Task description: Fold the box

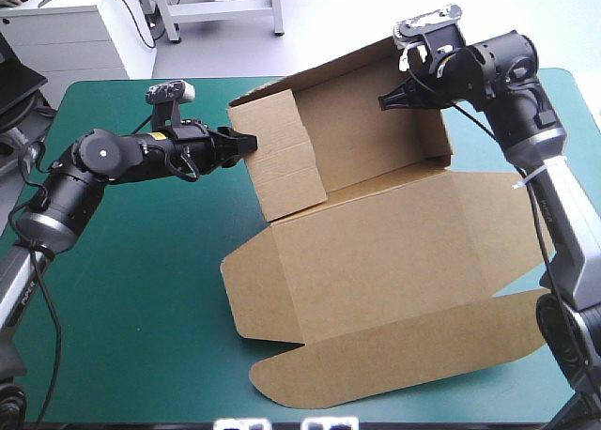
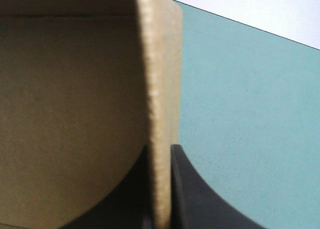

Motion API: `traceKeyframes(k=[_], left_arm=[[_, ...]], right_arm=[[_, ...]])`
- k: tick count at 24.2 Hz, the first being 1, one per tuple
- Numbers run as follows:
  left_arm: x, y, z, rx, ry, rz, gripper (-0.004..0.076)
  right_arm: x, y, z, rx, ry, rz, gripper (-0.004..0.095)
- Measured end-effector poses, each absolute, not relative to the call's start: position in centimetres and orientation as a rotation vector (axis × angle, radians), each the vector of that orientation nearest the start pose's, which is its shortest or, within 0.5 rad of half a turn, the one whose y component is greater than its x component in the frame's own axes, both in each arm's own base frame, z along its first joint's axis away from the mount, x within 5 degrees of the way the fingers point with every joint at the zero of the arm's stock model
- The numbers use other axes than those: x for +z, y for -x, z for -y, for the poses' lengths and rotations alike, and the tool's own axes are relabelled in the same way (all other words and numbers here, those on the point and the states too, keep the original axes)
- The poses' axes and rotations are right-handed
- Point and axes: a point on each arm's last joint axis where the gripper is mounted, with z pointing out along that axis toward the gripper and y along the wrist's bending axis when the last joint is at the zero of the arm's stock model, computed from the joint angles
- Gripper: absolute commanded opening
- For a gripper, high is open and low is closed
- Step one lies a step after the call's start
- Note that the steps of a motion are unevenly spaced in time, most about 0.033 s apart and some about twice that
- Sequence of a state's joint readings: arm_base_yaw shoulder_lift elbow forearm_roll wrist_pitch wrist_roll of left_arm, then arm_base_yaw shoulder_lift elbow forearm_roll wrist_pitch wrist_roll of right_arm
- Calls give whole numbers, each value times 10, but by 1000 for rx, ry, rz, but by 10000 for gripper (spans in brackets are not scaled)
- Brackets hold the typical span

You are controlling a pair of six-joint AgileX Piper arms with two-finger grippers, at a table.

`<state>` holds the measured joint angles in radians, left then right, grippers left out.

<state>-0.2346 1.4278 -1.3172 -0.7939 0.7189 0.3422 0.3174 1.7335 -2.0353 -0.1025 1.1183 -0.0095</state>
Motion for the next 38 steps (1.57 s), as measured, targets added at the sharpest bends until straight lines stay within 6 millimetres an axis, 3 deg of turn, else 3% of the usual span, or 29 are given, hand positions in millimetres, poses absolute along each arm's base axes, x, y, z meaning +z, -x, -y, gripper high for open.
traceKeyframes(k=[9,16,19,20,22,26,38], left_arm=[[380,-298,116,-838,-210,-2180,362],[383,-300,115,-861,-155,-2146,338],[380,-304,115,-852,-126,-2153,235],[378,-307,114,-844,-117,-2159,123],[368,-315,114,-820,-106,-2188,-9],[355,-325,111,-742,-103,-2221,-9],[339,-324,91,-361,-62,-2437,-8]], right_arm=[[451,-358,-114,75,374,-2261,-14],[451,-358,-115,80,375,-2260,-14],[451,-355,-123,76,388,-2255,-14],[451,-354,-126,66,396,-2251,-14],[452,-352,-133,34,401,-2238,-14],[450,-349,-140,28,376,-2259,-14],[379,-387,-177,137,397,-2460,-14]])
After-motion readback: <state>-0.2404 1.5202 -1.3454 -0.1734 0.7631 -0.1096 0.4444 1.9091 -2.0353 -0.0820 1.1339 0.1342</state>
